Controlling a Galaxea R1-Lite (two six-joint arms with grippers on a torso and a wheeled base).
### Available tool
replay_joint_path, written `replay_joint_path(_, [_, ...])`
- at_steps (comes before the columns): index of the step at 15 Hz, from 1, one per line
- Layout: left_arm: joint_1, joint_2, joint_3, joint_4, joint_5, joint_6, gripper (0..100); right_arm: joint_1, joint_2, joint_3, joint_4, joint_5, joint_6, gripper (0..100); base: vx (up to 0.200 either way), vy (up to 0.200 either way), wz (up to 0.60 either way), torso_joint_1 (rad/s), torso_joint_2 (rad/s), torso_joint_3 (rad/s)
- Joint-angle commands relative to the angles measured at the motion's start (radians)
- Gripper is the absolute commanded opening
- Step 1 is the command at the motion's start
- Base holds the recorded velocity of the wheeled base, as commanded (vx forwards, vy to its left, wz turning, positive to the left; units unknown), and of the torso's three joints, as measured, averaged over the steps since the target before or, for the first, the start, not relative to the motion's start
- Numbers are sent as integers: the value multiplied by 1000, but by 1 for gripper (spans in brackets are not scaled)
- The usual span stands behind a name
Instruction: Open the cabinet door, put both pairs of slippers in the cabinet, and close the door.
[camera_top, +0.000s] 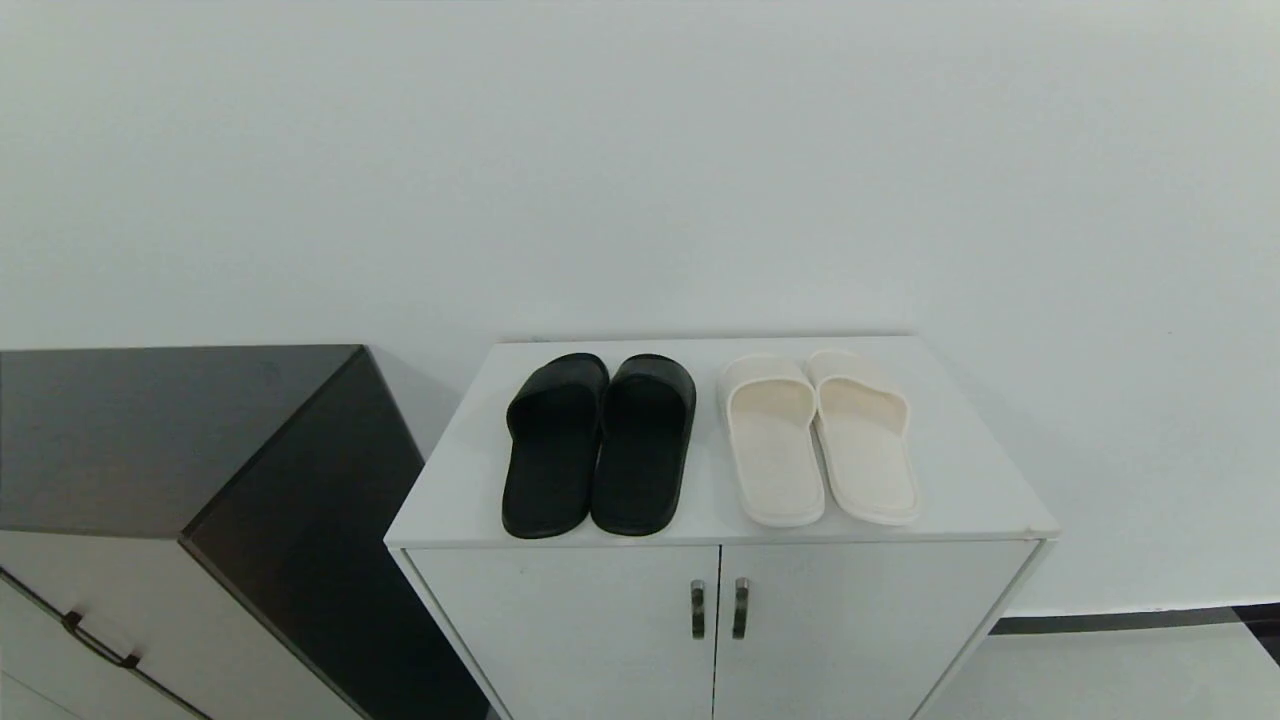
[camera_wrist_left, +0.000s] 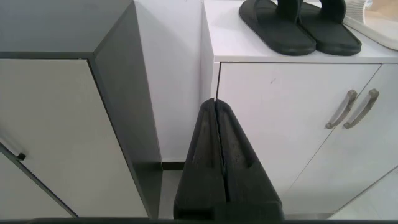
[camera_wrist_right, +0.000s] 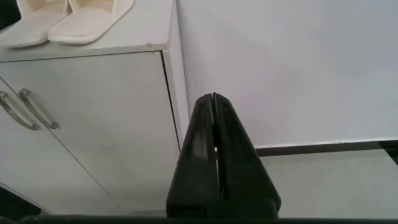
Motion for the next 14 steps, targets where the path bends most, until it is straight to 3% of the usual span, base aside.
replay_joint_path(1, [0, 0, 0, 0, 0, 0, 0, 0, 1, 0, 0, 0, 4, 100, 0, 0, 0, 0, 0, 0])
replay_joint_path(4, [0, 0, 0, 0, 3, 5, 0, 3, 5, 0, -2, 1, 22, 100, 0, 0, 0, 0, 0, 0])
replay_joint_path(7, [0, 0, 0, 0, 5, 8, 0, 2, 1, -3, -8, 9, -91, 100, 0, 0, 0, 0, 0, 0])
replay_joint_path(9, [2, 0, 0, 0, 5, 19, 0, 2, 1, -1, -11, 23, -87, 100, 0, 0, 0, 0, 0, 0])
replay_joint_path(10, [0, 0, 0, 0, 3, 23, 0, 3, 13, -182, -39, 64, -39, 100, 0, 0, 0, 0, 0, 0])
replay_joint_path(11, [0, 0, 2, 0, 2, 23, 0, 0, 122, -360, 26, 116, 13, 100, 0, 0, 0, 0, 0, 0])
replay_joint_path(12, [0, 0, 0, 0, 0, 23, 0, 2, 260, -438, 92, 187, 13, 100, 0, 0, 0, 0, 0, 0])
replay_joint_path(14, [0, 0, 2, 0, -4, 25, 0, 3, 501, -431, 103, 326, -24, 100, 0, 0, 0, 0, 0, 0])
